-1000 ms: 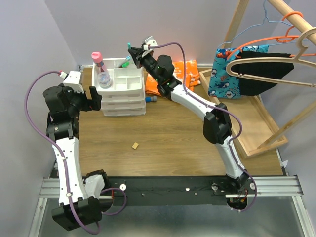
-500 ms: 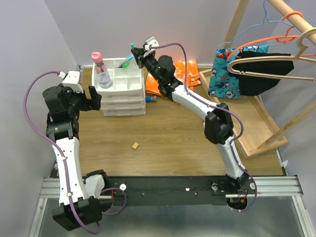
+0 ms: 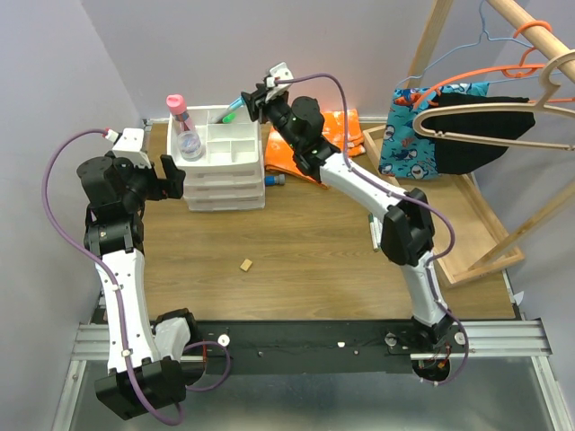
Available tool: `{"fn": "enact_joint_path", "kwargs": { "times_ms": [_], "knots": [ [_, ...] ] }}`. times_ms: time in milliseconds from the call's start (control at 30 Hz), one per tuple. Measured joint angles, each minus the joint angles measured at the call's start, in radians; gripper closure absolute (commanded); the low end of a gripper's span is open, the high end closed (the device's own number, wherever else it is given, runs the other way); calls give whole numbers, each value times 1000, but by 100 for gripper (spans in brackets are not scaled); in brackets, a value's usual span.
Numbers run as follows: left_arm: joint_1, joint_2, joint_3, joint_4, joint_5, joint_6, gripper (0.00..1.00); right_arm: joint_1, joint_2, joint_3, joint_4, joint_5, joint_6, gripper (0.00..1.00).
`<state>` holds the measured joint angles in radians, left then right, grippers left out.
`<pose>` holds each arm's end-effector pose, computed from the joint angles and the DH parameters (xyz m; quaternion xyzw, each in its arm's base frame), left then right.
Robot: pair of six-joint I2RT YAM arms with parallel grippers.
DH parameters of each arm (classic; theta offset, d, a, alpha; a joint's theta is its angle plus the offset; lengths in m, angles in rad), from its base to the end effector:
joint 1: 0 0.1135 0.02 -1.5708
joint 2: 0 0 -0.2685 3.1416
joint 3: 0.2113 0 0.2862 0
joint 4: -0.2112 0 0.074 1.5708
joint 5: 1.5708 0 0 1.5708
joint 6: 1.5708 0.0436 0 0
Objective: Sort the stationery into containers
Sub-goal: Place the pen in the storage box, then move the pen to the center of the board.
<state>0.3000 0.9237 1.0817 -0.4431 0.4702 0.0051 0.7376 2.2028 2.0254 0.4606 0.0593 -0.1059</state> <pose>0.2288 0.0501 0.3993 0.0238 0.7904 -0.0957 0.6046 0.4291 0.3865 0.3727 -0.2240 0.5571 0.2314 0.7655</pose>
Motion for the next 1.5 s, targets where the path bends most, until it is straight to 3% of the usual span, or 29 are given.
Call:
{"fn": "enact_joint_path", "kwargs": {
  "times_ms": [167, 367, 533, 633, 800, 1133, 1500],
  "knots": [
    [0, 0, 0, 24, 14, -29, 1, 0, -119, -34, -84, 19, 3, 46],
    [0, -4, 0, 44, 23, -48, 1, -12, -317, -51, -381, 83, 113, 48],
    [-14, -7, 0, 54, 27, -55, 1, -61, -441, -211, -657, 85, 213, 49],
    [-29, -8, 0, 54, 32, -56, 1, -102, -431, -324, -857, 74, 272, 52],
    [-54, -18, 0, 54, 36, -60, 1, -158, -402, -523, -1052, 54, 343, 52],
    [-93, -24, 0, 45, 35, -47, 1, -259, -402, -687, -1159, 56, 390, 53],
    [-93, -24, -4, 46, 35, -44, 1, -399, -360, -717, -1157, 70, 382, 55]
  ]
}}
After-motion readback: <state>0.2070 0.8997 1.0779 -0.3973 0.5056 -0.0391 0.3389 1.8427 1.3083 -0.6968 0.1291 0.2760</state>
